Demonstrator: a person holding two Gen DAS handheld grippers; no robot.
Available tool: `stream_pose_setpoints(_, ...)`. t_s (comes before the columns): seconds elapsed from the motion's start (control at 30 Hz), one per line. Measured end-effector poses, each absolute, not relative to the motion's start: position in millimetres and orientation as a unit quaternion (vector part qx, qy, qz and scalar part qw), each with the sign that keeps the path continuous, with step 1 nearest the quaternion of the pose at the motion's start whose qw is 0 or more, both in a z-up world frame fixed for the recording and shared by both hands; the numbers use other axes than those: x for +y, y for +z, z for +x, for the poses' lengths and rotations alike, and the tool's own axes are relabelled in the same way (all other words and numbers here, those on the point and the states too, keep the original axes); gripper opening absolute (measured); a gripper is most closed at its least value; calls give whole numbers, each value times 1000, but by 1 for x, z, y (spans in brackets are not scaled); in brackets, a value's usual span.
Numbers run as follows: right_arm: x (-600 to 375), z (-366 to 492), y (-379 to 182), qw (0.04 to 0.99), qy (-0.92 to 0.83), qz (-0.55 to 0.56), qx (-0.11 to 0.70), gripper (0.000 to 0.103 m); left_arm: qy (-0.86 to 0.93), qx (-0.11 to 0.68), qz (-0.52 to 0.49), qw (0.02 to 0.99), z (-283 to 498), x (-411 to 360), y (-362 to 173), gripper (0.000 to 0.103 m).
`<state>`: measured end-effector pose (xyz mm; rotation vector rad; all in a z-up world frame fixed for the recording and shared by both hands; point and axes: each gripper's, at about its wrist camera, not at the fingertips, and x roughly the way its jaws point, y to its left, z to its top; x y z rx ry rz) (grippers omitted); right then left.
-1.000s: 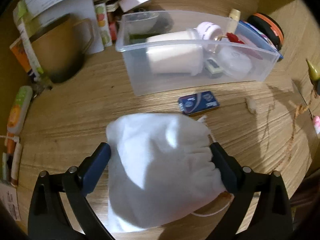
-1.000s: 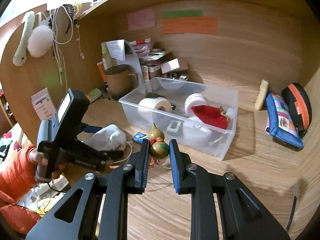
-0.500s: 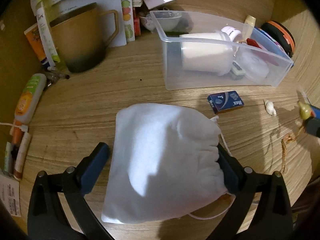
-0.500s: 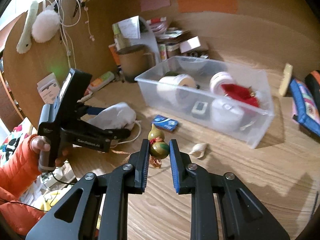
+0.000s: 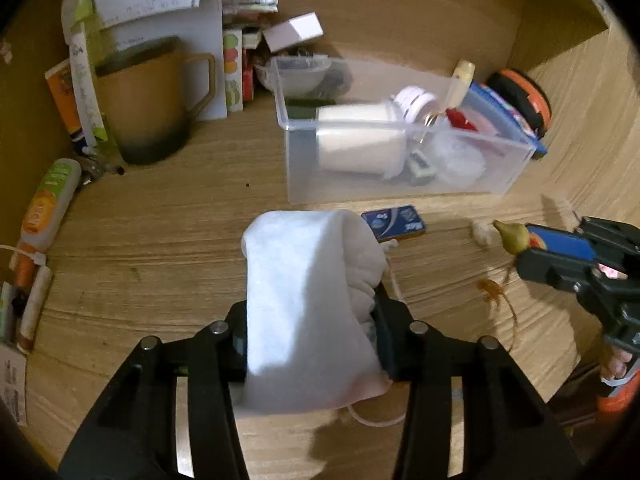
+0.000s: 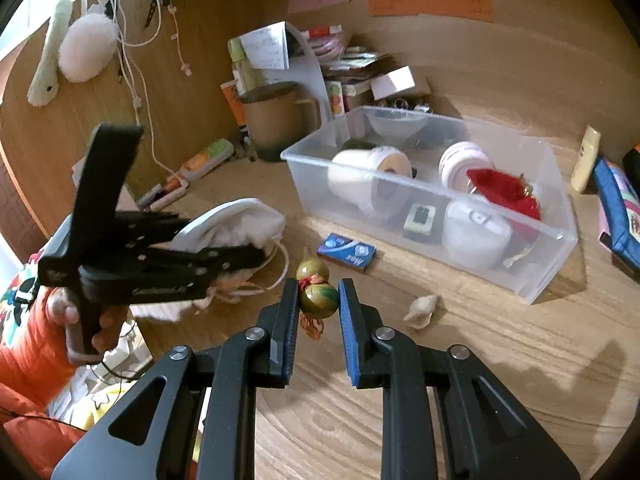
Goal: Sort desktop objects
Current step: 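Carry the white bag and gourd figurine over the clear box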
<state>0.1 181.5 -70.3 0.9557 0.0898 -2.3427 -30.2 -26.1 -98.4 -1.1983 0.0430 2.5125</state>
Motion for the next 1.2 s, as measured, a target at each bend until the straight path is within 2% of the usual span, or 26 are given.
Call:
stream_pose_setpoints(0.33,195,-17,-43,280,-904,323,18,18,893,-20,-404,196,-44,-31,-64,45)
stream_pose_setpoints(0.8,214,-74,-12,245,-924,295,-3,18,899,-21,-371,232,-90,-11,-8,46)
stream_pose_setpoints(1.2,189,-139,-31,220,-913,342,28,18,896,-9,-382,226,-152,24,-20,46)
